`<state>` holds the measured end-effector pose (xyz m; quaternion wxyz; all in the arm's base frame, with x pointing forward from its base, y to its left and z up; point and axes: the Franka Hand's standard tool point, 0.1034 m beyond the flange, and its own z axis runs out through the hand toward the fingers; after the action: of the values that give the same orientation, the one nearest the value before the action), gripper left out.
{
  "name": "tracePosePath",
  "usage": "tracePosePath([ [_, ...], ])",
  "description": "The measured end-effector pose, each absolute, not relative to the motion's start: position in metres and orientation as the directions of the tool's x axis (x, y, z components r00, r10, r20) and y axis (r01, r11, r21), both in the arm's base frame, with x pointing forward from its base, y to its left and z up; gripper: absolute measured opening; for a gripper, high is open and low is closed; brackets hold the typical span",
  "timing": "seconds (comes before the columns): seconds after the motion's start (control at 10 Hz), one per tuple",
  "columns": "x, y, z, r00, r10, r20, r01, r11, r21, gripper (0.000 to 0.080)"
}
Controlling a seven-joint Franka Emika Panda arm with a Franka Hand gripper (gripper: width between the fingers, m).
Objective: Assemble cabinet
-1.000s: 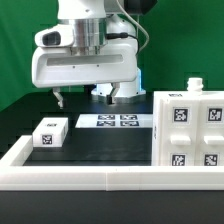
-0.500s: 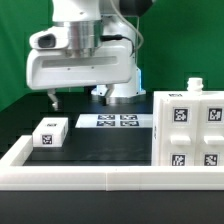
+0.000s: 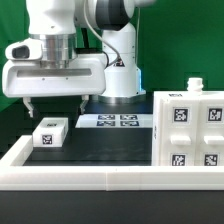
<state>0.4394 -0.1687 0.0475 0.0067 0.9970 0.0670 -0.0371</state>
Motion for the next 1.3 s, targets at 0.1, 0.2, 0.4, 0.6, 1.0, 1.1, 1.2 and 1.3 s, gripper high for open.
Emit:
tracePosePath([
  [0.1, 0.436, -0.174, 0.041, 0.988, 0.133, -0.079, 0.135, -0.991, 0.013, 0.0796],
  [0.2, 0.434, -0.175, 0.038, 0.988, 0.131, -0.084, 0.133, -0.991, 0.013, 0.0796],
  [0.4, 0.431, -0.175, 0.034, 0.987, 0.131, -0.091, 0.133, -0.991, 0.012, 0.0796],
  [0.6, 0.429, -0.175, 0.028, 0.987, 0.133, -0.095, 0.135, -0.991, 0.015, 0.0796],
  [1.0, 0.423, -0.177, 0.010, 0.985, 0.136, -0.102, 0.140, -0.990, 0.030, 0.0796],
  [1.1, 0.422, -0.177, 0.008, 0.985, 0.137, -0.104, 0.141, -0.990, 0.032, 0.0796],
  [1.2, 0.422, -0.177, 0.007, 0.985, 0.137, -0.105, 0.141, -0.989, 0.031, 0.0796],
  [1.3, 0.422, -0.176, 0.007, 0.985, 0.139, -0.105, 0.143, -0.989, 0.031, 0.0671],
])
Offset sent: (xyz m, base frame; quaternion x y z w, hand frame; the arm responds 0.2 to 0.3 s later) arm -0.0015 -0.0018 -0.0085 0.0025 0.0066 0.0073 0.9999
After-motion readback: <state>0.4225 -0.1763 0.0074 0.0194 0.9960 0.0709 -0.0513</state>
